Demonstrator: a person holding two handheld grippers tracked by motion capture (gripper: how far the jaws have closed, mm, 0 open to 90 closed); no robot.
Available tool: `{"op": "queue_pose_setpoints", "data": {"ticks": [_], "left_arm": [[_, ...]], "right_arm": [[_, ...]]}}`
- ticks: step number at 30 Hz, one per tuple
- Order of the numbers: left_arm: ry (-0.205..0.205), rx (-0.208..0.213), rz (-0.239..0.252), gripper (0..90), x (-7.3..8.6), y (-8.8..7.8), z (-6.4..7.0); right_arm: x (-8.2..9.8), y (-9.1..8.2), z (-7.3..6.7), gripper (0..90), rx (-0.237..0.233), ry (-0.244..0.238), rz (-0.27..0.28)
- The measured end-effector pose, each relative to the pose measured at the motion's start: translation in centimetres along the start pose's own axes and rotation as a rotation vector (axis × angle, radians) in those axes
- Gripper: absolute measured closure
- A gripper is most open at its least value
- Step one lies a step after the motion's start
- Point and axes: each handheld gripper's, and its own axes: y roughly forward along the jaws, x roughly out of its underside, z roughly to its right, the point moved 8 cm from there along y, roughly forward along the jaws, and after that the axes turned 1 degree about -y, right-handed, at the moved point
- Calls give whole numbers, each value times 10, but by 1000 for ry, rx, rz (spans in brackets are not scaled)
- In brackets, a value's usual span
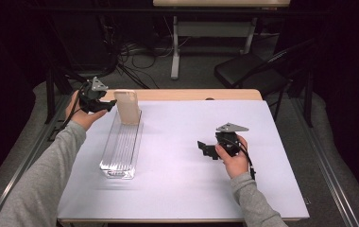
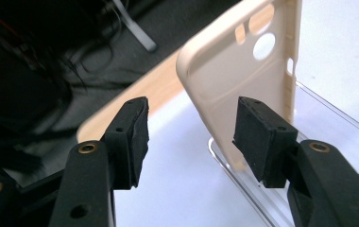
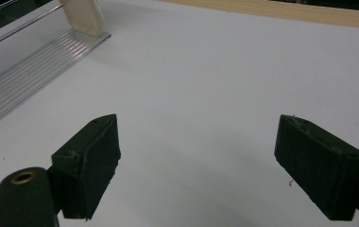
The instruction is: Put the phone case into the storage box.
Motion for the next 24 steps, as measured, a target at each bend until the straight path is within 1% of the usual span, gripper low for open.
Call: {"op": "queue_pose_setpoints", "data": {"ticks": [1,5,7,11,12,13,15,16,17,20,23,24], "left_arm": [[-12,11,-10,452,1,-1,0],[-84,61,-22,452,2,-3,2],[-112,83,-28,452,3,-4,3],[-182,143,-40,441,3,-6,6],[-198,151,-40,431,3,-6,7],[-217,173,-46,422,4,-6,9],[-238,183,-54,415,4,-7,11],[-237,176,-58,414,4,-8,11],[-239,181,-63,411,4,-9,12],[-277,187,-68,410,5,-11,12],[-313,208,-72,411,5,-14,13],[-315,220,-76,411,5,-15,13]], "right_arm": [[0,0,0,147,1,2,3],[0,0,0,148,-1,4,2],[0,0,0,148,0,2,4],[0,0,0,147,-1,4,2],[0,0,0,147,-1,4,3],[0,0,0,147,-1,3,3],[0,0,0,147,-1,2,2],[0,0,0,147,-1,3,2],[0,0,0,147,-1,5,1],[0,1,0,147,-2,3,2],[0,1,0,147,-1,2,2],[0,1,0,147,0,0,5]]}}
